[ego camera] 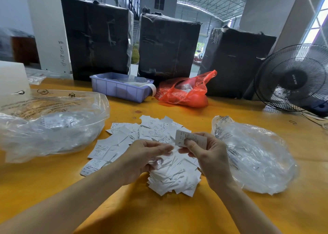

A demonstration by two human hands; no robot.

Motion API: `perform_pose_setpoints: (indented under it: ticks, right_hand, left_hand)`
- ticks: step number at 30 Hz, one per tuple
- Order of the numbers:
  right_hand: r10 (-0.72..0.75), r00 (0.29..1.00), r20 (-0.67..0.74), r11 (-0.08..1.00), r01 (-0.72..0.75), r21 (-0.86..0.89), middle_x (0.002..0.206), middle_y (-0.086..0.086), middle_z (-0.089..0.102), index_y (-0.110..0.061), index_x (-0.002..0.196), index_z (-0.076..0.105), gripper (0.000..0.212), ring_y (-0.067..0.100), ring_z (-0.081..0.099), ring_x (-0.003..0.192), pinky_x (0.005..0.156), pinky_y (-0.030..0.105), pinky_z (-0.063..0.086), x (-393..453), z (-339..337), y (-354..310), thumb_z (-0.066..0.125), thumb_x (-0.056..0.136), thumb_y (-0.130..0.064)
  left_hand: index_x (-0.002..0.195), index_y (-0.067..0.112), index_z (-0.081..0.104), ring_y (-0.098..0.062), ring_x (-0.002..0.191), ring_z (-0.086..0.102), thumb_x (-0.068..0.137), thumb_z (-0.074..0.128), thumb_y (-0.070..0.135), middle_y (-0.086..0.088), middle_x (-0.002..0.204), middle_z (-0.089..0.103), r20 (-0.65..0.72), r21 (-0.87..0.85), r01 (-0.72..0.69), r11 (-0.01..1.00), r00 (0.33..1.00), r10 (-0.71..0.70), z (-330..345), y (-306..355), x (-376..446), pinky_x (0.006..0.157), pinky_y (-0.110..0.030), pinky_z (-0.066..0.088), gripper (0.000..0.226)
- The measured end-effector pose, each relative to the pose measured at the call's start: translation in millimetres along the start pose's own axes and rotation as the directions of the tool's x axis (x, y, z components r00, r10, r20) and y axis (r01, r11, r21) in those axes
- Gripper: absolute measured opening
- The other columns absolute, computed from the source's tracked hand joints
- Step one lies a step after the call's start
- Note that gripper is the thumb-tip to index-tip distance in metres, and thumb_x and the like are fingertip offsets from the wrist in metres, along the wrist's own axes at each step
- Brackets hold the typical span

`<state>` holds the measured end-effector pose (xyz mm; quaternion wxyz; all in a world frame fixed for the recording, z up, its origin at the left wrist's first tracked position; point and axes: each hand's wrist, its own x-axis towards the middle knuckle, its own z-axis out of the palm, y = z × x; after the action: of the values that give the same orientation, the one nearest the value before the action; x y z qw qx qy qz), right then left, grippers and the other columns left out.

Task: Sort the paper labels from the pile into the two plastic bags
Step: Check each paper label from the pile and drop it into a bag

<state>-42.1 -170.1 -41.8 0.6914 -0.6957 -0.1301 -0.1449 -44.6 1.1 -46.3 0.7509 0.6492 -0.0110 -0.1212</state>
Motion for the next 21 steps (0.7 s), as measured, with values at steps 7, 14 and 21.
perform_pose_setpoints:
  ticks: [7,14,21]
  right_hand:
    - [0.0,1.0,-0.004,1.0,0.0,0.015,0.078,0.012,0.072,-0.006,0.082,0.065,0.013,0.022,0.071,0.064,0.051,0.015,0.048,-0.1,0.4,-1.1,0.063,0.083,0.006]
    - [0.056,0.997,0.055,0.998,-0.054,-0.033,0.071,0.007,0.072,-0.004,0.083,0.065,0.01,0.019,0.07,0.06,0.051,0.015,0.048,-0.3,1.1,0.0,0.064,0.083,0.006]
    - [0.274,0.95,0.146,0.961,-0.274,-0.027,0.07,0.009,0.069,0.001,0.089,0.066,0.008,0.016,0.063,0.053,0.053,0.021,0.047,2.2,-3.5,1.7,0.067,0.082,0.001]
  left_hand:
    - [0.088,0.01,0.077,-0.011,0.06,0.057,0.059,0.077,0.03,-0.001,0.078,0.073,-0.021,0.002,0.001,1.0,1.0,-0.001,-0.1,-0.4,-0.4,0.052,-0.019,0.041,0.035]
    - [0.095,0.01,0.075,-0.007,0.06,0.067,0.074,0.072,0.024,-0.003,0.087,0.075,-0.021,-0.03,0.007,1.0,1.0,-0.007,-0.3,-1.4,1.1,0.05,-0.016,0.048,0.025]
    - [0.095,0.008,0.073,-0.015,0.065,0.065,0.069,0.071,0.025,-0.007,0.087,0.075,-0.045,0.023,-0.042,0.999,0.998,0.043,-3.0,-1.5,0.3,0.052,-0.019,0.049,0.031]
